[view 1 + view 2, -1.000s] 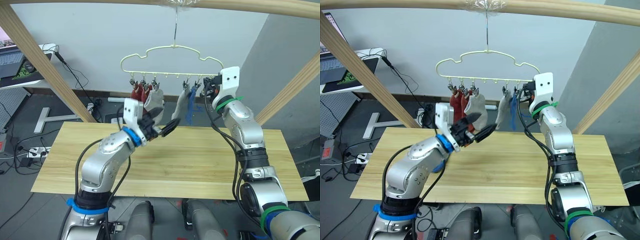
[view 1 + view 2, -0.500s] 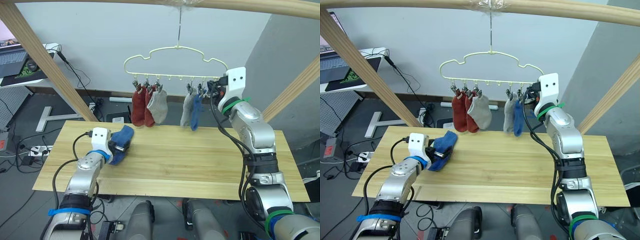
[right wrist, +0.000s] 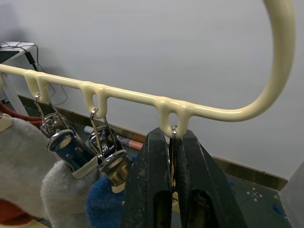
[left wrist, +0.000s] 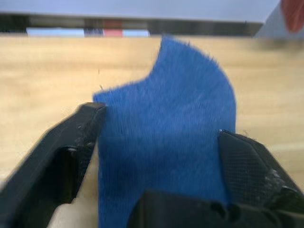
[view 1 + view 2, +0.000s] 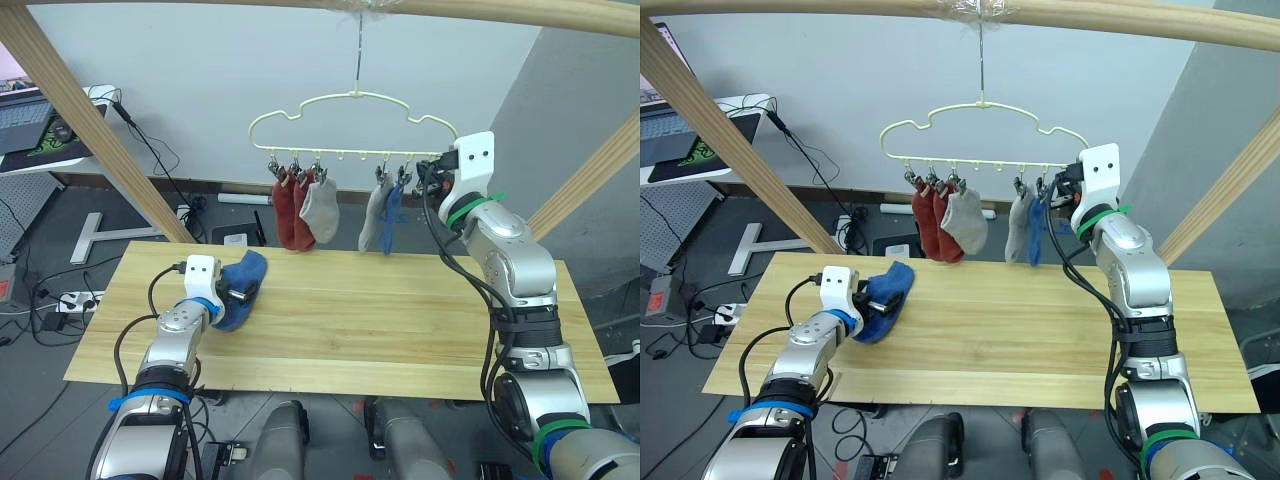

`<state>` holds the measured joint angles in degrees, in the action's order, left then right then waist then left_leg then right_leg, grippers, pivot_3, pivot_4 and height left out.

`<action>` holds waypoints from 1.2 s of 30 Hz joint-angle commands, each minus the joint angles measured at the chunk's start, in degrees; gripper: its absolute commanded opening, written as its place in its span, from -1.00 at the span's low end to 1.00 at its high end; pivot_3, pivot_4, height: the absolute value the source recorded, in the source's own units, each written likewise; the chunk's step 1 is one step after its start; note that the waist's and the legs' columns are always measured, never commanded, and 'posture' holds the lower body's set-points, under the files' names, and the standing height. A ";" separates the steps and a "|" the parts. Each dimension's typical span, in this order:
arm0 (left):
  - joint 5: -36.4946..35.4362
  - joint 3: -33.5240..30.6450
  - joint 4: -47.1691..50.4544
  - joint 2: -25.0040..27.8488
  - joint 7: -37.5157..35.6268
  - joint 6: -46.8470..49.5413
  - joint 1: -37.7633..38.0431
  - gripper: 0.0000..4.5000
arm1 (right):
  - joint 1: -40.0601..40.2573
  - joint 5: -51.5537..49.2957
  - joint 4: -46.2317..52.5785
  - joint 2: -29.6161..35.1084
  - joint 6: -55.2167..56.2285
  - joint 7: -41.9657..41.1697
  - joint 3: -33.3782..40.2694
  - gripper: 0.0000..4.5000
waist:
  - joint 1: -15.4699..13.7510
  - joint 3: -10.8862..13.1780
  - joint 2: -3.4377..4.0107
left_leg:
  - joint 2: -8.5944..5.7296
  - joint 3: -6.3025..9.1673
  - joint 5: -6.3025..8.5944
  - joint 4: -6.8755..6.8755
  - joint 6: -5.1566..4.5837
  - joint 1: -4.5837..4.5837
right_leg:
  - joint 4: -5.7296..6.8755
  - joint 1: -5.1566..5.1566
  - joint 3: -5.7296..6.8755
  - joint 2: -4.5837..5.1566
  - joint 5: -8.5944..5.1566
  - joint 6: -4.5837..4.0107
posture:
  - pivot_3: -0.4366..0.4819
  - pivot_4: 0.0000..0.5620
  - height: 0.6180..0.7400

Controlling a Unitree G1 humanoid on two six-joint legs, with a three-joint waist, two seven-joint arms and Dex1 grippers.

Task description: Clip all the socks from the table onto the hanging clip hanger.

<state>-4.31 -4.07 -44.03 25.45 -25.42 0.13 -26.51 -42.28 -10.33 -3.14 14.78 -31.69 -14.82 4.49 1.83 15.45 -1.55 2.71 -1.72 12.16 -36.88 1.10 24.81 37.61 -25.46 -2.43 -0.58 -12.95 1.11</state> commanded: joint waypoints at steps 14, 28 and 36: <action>-5.35 -1.07 11.78 -3.67 -5.92 5.74 6.27 -0.99 | -3.62 -2.84 0.45 2.59 -2.42 -1.71 3.27 -1.00 | 0.09 0.01 0.01 | 0.00 -0.03 0.00 0.01 0.00 0.00 | 0.00 0.00 -0.04 0.02 0.00 0.00 | -0.15 0.04 1.00; -22.02 7.66 57.49 -16.40 -6.99 31.03 14.82 -0.99 | -13.62 -21.72 -1.67 0.06 -37.22 7.19 23.04 -1.00 | -0.11 0.11 -0.01 | -0.02 0.06 0.00 -0.06 -0.01 0.05 | 0.00 0.04 -0.03 0.20 -0.01 0.01 | -0.14 0.02 1.00; -23.63 11.28 60.35 -24.77 -0.93 34.26 8.01 -0.99 | -18.20 -26.51 -0.21 -3.28 -48.30 13.21 30.13 -1.00 | 0.41 0.11 0.00 | -0.05 0.00 0.01 0.10 -0.03 0.13 | -0.41 0.12 -0.01 -0.03 -0.01 0.10 | -0.20 0.01 1.00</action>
<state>-26.84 6.93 15.16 1.70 -27.28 34.65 -17.37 -59.15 -35.33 -5.82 11.73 -78.03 -2.80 33.14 2.24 15.56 -1.56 2.66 -1.69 12.17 -36.78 1.07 24.97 37.16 -25.34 -2.44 -0.65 -12.95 1.21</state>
